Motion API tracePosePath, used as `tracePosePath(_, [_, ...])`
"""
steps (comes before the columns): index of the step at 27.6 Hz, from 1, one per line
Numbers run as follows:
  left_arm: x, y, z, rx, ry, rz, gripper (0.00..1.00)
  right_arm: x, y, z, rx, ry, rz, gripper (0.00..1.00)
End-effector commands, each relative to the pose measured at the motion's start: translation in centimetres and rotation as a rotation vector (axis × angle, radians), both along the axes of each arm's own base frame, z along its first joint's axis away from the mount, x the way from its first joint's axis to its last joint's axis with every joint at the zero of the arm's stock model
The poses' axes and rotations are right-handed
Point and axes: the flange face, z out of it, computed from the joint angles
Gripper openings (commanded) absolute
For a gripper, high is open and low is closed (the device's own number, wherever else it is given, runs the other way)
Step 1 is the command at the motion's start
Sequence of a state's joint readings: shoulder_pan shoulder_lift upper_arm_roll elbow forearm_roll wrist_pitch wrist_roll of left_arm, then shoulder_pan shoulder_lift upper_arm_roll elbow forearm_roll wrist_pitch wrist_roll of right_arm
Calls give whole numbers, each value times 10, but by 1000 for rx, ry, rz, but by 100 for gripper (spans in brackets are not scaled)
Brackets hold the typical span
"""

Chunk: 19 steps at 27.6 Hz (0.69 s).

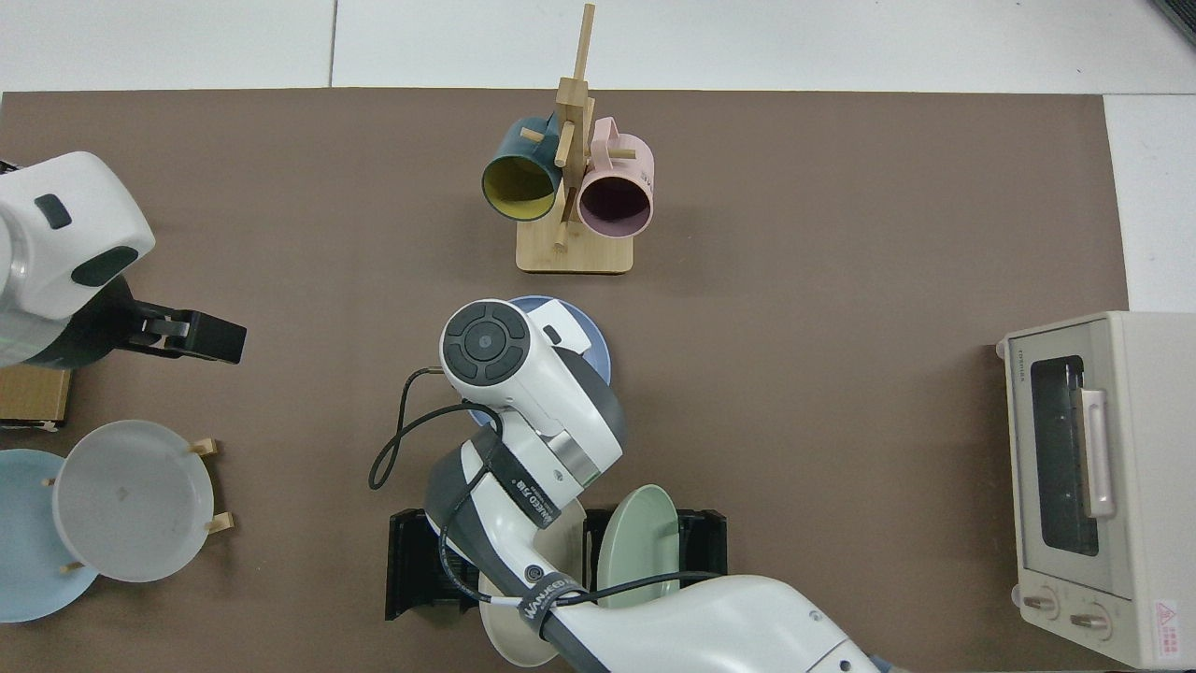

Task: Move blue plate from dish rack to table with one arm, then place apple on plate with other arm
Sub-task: 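Lower the apple onto the blue plate with the right gripper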

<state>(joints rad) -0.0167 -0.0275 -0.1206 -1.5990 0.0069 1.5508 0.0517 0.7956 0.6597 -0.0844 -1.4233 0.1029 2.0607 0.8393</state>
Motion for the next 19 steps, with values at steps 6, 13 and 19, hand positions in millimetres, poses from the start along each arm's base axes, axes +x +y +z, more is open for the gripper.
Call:
tracePosePath(6, [-1,4,6,7,4,5,100,1,-5,-7,17,-3,-45,31])
tracePosePath(13, [-2,4,7,7,3,5,100,2,-6,-2,33,12,-87,76])
tracePosePath(19, [-2,4,6,7,4,5,100,5,-8,7,33,5,-83,100])
